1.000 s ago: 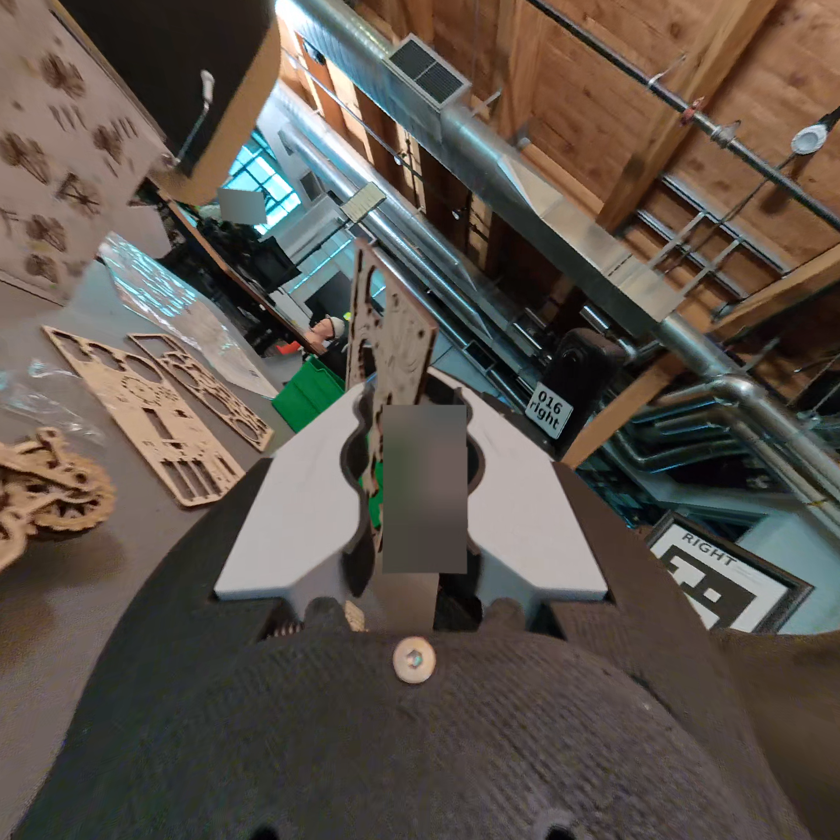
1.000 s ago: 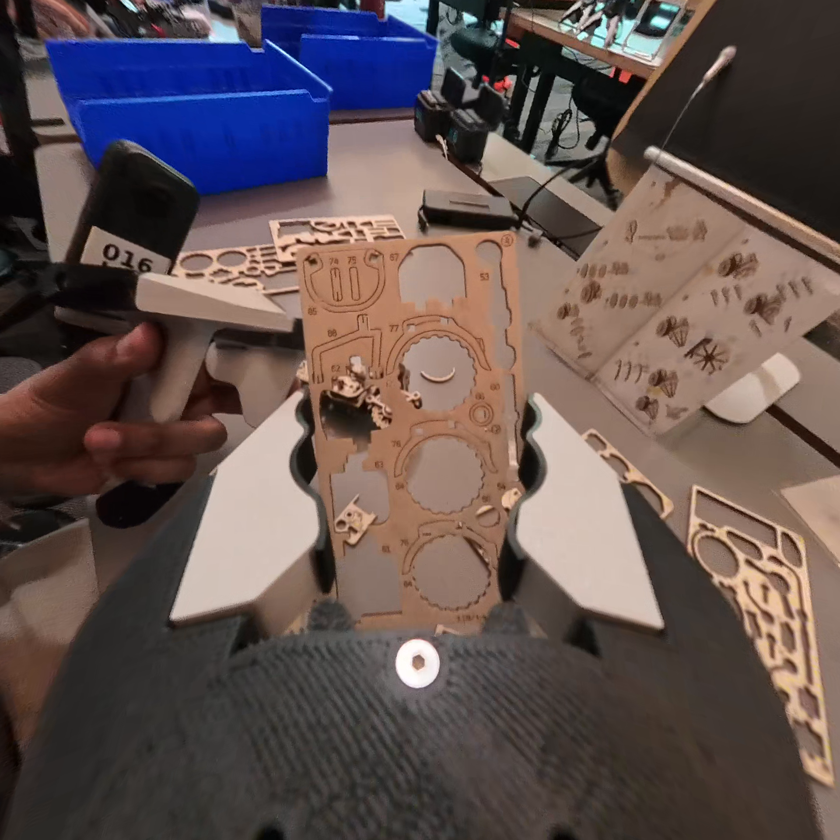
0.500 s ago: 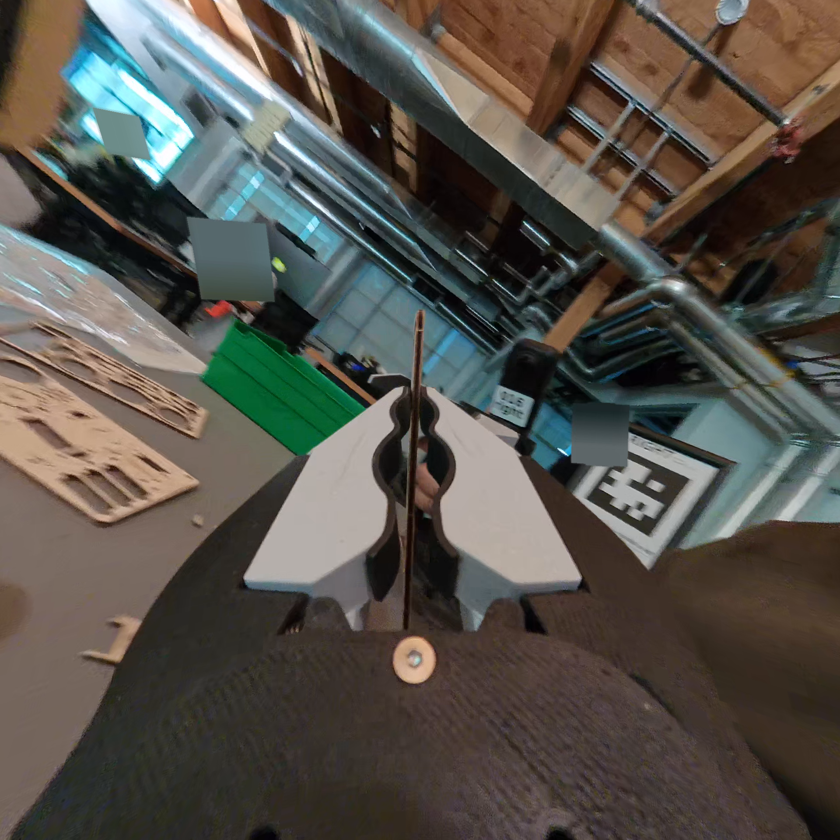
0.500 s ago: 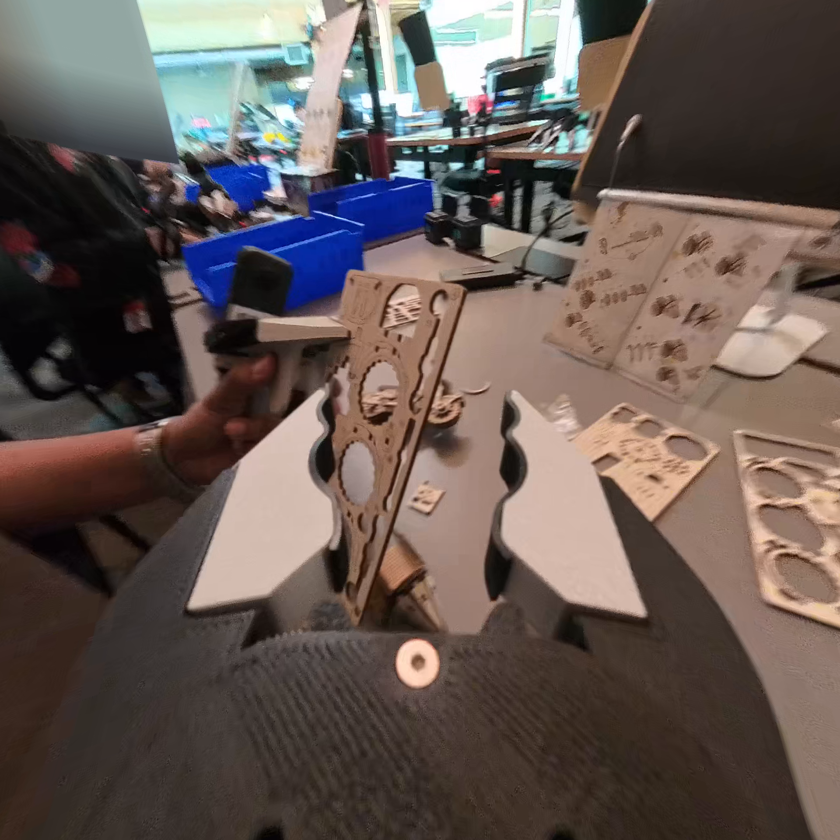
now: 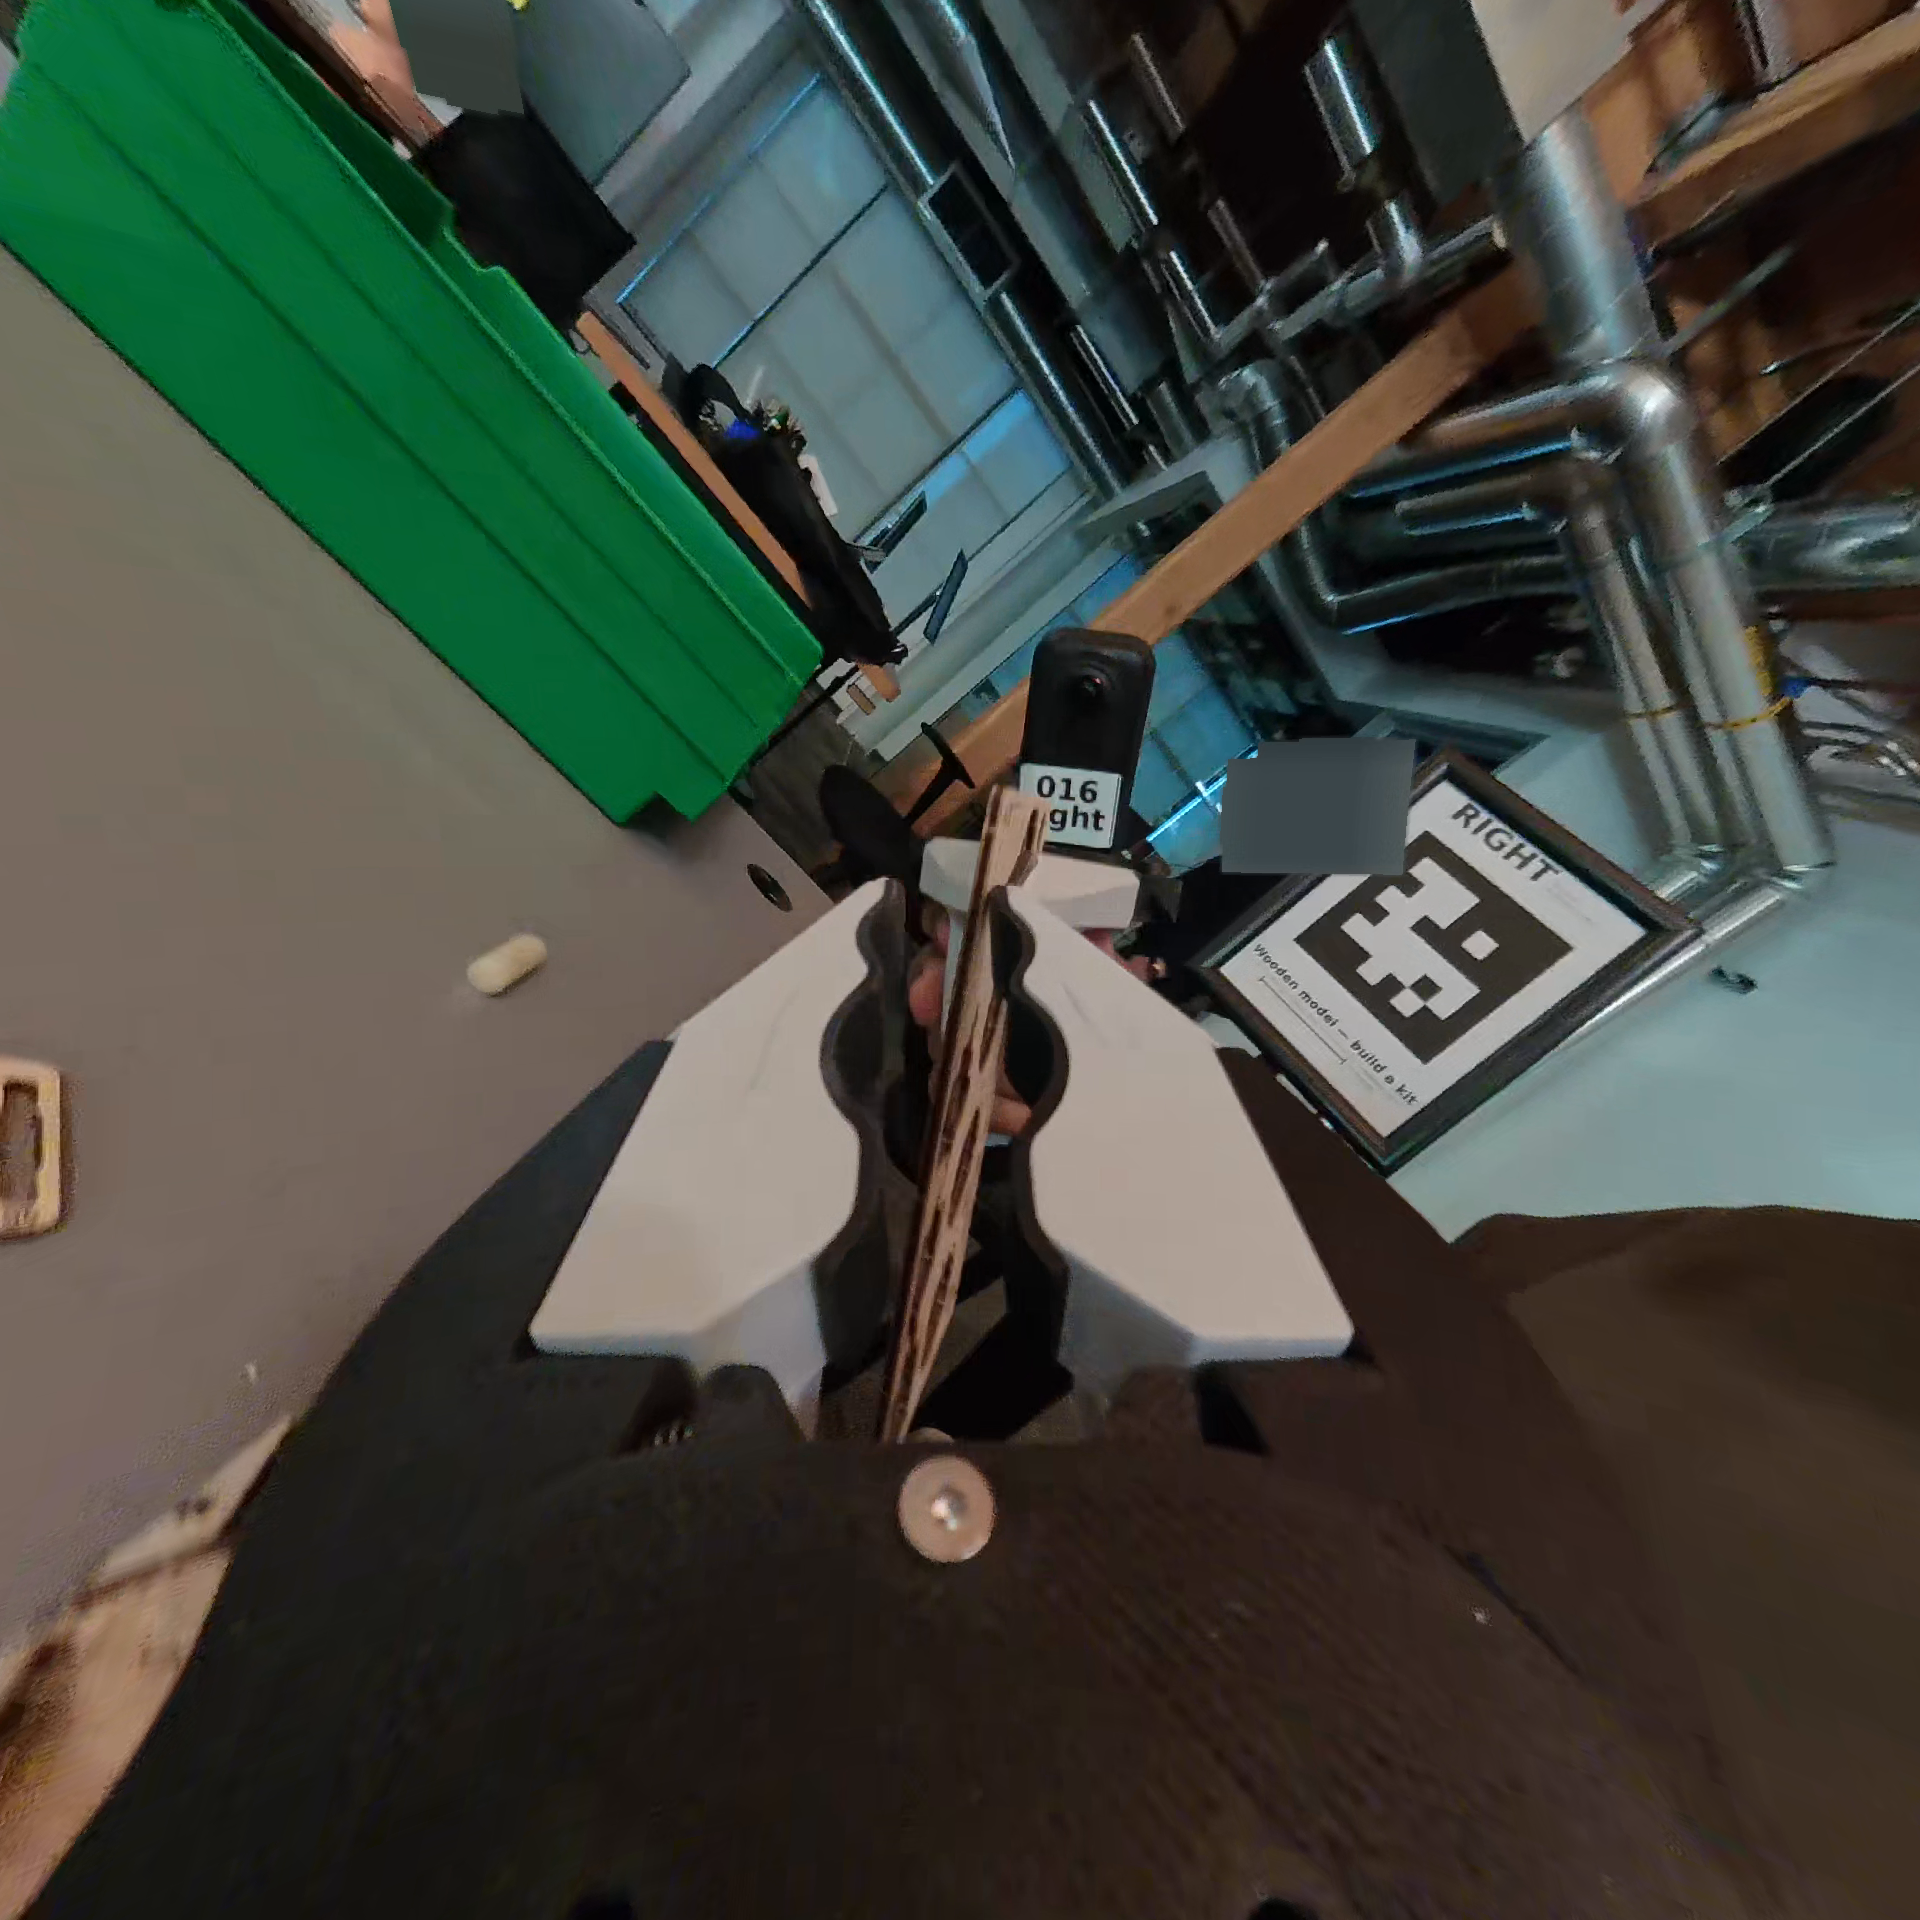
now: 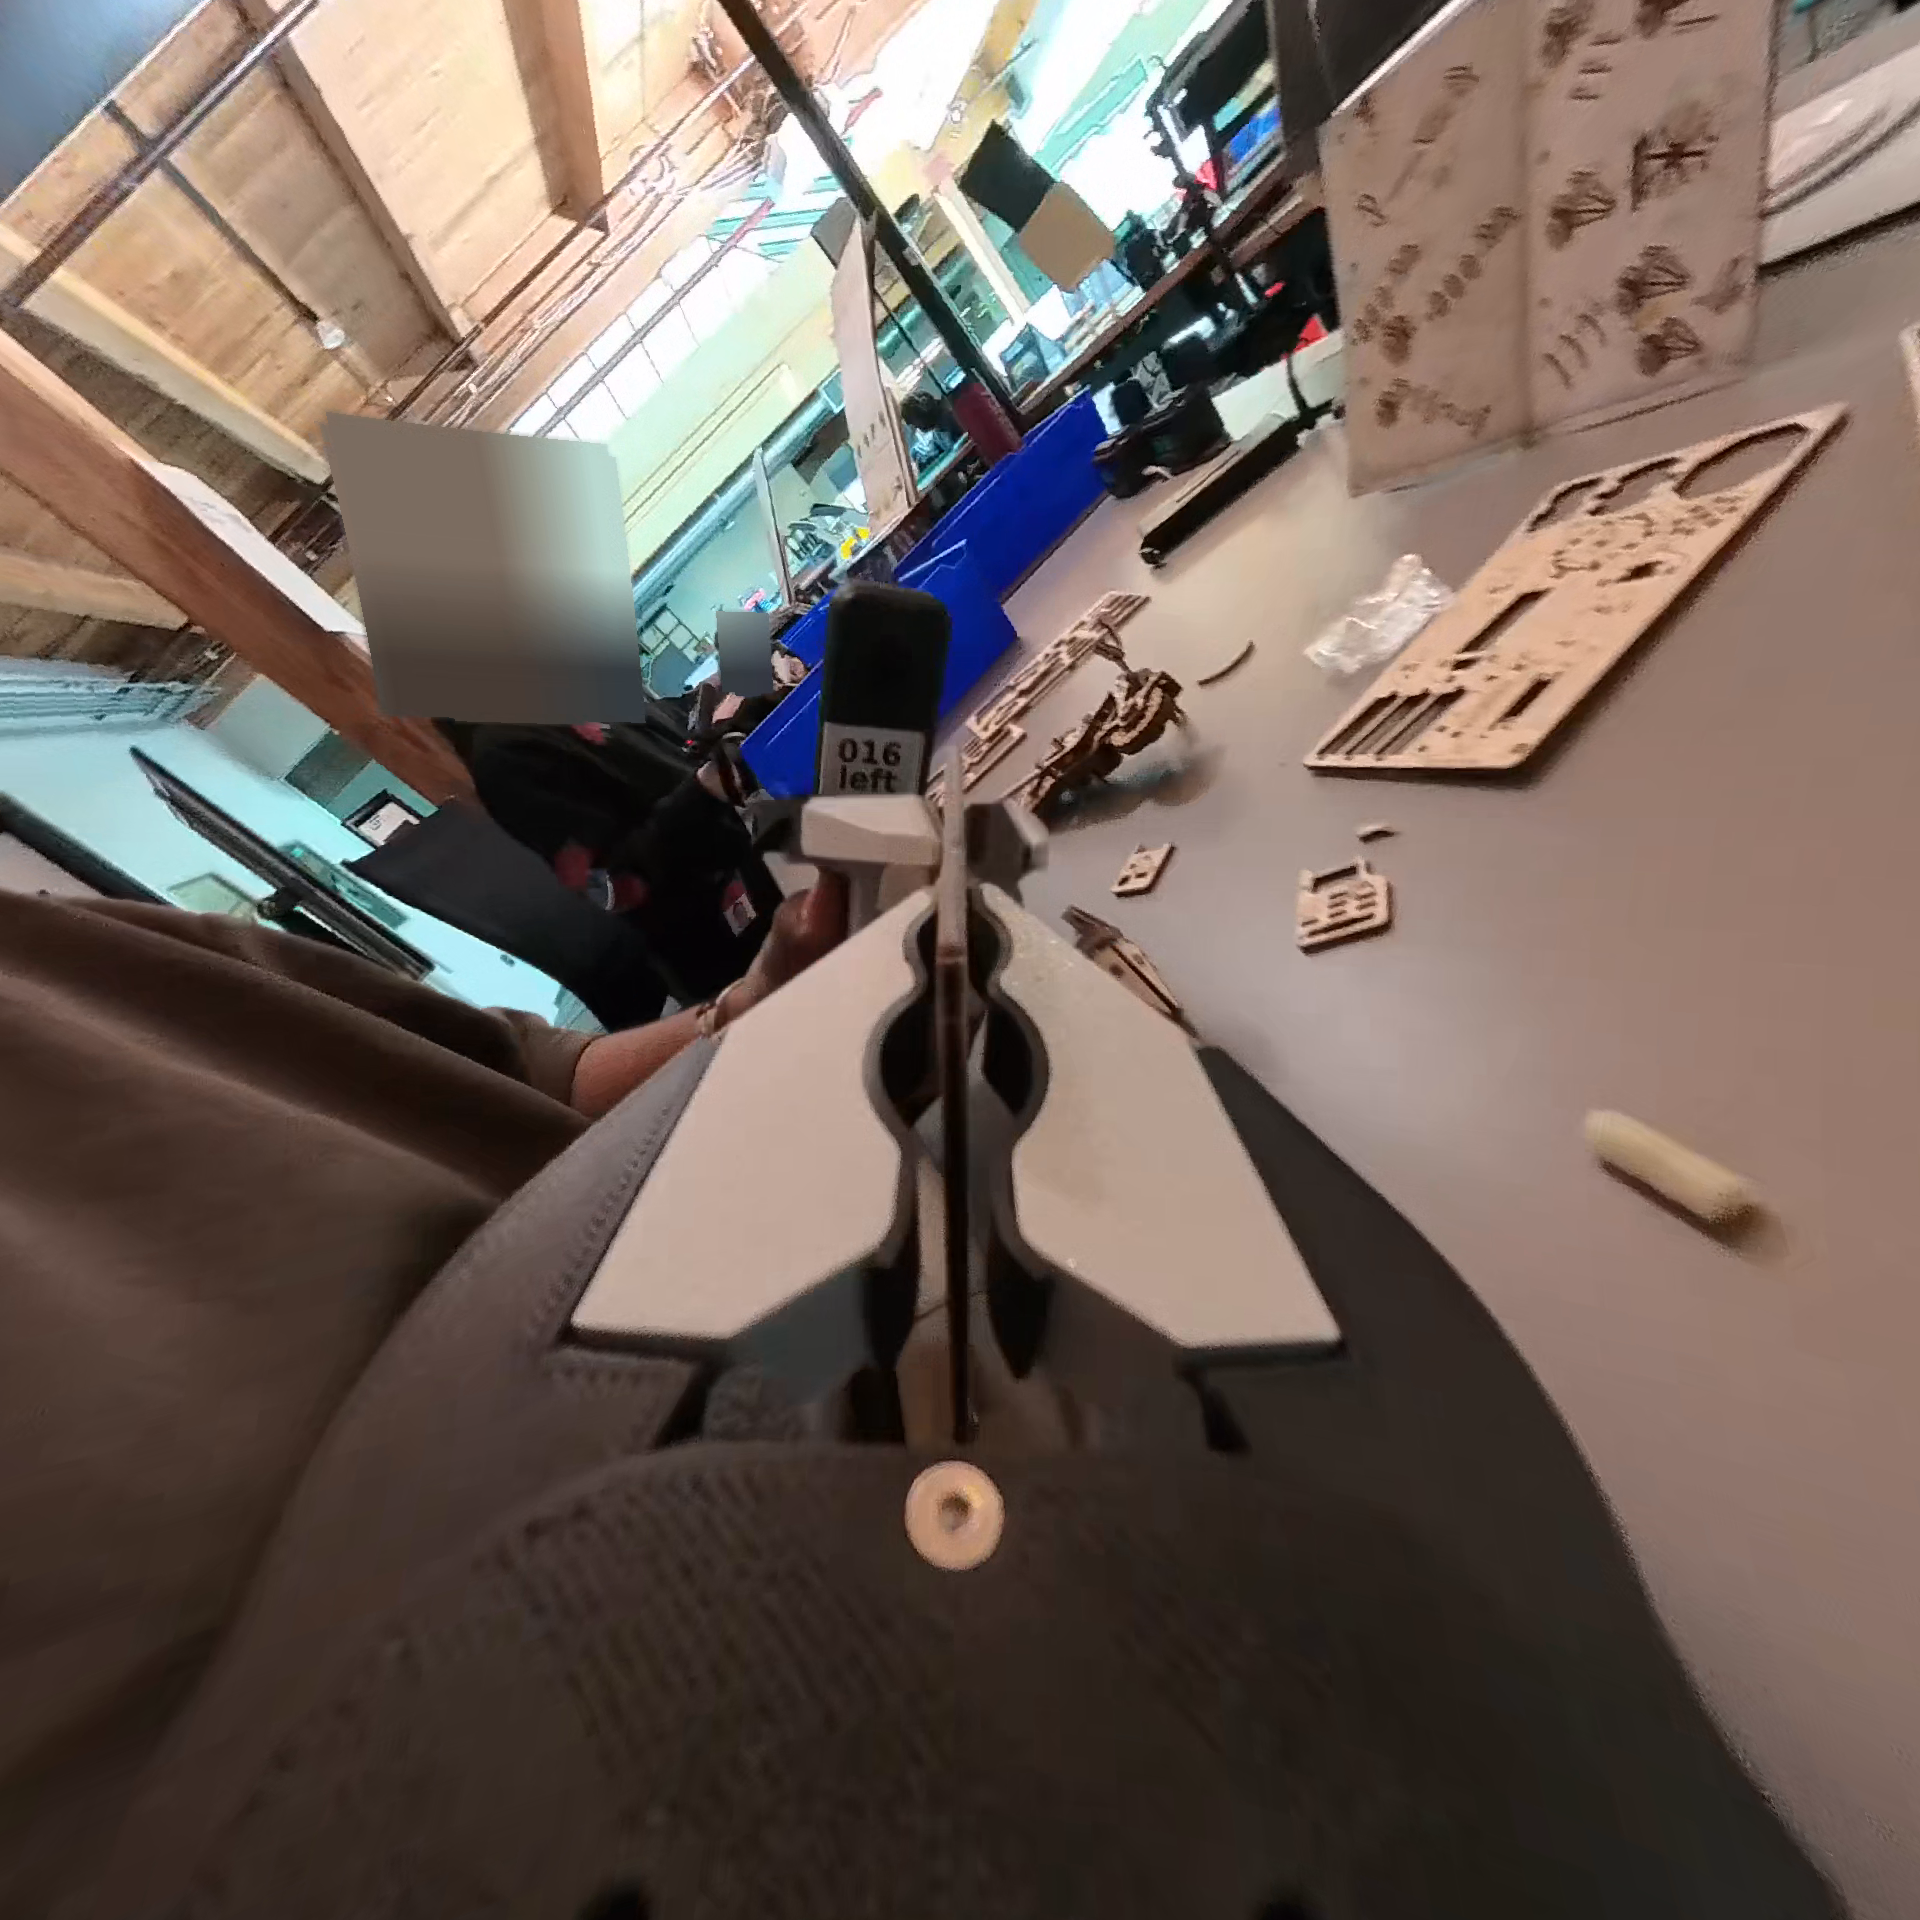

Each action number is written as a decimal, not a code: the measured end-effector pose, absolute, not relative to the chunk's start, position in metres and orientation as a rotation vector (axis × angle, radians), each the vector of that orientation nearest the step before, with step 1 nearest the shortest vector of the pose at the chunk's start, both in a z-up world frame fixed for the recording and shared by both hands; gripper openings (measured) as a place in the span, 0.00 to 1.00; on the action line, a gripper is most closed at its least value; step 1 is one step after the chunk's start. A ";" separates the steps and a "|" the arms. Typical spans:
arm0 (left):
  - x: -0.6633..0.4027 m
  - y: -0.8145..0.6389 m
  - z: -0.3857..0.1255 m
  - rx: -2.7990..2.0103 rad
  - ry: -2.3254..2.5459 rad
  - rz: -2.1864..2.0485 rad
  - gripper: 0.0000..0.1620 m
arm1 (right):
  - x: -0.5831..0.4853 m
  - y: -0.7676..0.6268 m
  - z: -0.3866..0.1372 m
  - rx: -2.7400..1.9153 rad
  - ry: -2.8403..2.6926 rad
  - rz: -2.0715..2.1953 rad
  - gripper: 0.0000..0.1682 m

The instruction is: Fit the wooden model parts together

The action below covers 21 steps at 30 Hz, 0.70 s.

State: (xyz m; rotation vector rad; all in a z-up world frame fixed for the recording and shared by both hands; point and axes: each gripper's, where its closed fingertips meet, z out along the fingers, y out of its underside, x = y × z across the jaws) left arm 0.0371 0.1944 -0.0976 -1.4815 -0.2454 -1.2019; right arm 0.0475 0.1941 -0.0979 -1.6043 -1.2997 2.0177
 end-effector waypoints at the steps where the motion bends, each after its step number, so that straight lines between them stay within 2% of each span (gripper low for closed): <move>1: 0.039 0.200 -0.097 -1.497 -0.230 -1.192 0.06 | 0.050 0.199 -0.100 -1.620 -1.288 2.013 0.00; 4: 0.041 0.216 -0.105 -1.596 -0.174 -1.105 0.04 | 0.050 0.213 -0.110 -1.673 -1.250 1.970 0.00; 9: 0.045 0.221 -0.116 -1.717 -0.112 -1.076 0.08 | 0.046 0.216 -0.121 -1.715 -1.241 1.950 0.01; 15: 0.042 0.221 -0.122 -1.718 -0.158 -1.097 0.05 | 0.041 0.214 -0.125 -1.703 -1.250 1.942 0.00; 18: 0.042 0.217 -0.115 -1.672 -0.166 -1.134 0.04 | 0.042 0.210 -0.120 -1.647 -1.253 1.988 0.01; 21: 0.044 0.202 -0.091 -1.562 -0.236 -1.269 0.08 | 0.045 0.200 -0.108 -1.532 -1.273 2.056 0.00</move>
